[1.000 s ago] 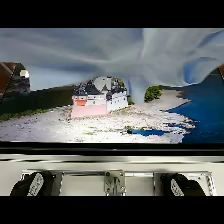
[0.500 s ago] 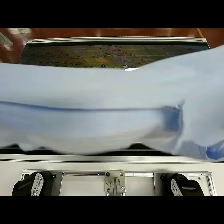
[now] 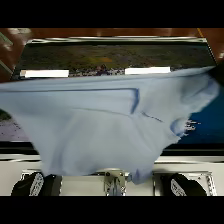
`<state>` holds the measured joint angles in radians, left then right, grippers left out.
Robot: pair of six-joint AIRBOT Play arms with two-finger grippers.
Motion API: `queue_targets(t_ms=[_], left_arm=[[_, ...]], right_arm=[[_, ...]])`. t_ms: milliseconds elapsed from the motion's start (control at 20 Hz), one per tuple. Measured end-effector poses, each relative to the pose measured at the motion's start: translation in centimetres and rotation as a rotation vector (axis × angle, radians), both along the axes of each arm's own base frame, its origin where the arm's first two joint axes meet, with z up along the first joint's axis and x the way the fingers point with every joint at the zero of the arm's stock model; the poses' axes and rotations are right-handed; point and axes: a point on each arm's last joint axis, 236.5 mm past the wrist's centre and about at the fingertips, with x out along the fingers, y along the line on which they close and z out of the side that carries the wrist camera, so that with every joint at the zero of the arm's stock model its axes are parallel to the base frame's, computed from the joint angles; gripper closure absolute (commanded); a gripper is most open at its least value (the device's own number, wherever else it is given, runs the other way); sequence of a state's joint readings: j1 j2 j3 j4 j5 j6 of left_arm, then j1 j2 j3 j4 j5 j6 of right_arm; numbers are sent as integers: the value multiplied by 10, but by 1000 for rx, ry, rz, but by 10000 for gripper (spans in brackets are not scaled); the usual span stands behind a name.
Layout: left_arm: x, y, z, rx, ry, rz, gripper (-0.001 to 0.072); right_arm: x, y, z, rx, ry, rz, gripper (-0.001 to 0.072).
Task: Fold the shirts.
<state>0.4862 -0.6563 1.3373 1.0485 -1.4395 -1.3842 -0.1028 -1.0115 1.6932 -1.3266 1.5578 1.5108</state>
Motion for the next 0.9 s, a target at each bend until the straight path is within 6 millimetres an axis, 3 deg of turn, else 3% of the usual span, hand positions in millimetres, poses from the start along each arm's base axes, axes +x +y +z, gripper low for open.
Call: queue_targets(t_ms=[200, 350, 500, 700, 900], left_arm=[[63, 20, -143, -162, 307, 1, 665], [122, 20, -217, -200, 415, -11, 664], [189, 10, -252, -190, 410, -36, 664], [266, -11, -277, -161, 337, -68, 664], [295, -26, -303, -148, 322, -80, 664]], right_arm=[[88, 18, -131, 158, 227, 13, 644], [146, 39, -199, 310, 239, 17, 644], [196, 45, -235, 403, 151, -17, 644], [236, 27, -266, 375, 42, -76, 644], [249, 15, -294, 329, 25, -97, 644]])
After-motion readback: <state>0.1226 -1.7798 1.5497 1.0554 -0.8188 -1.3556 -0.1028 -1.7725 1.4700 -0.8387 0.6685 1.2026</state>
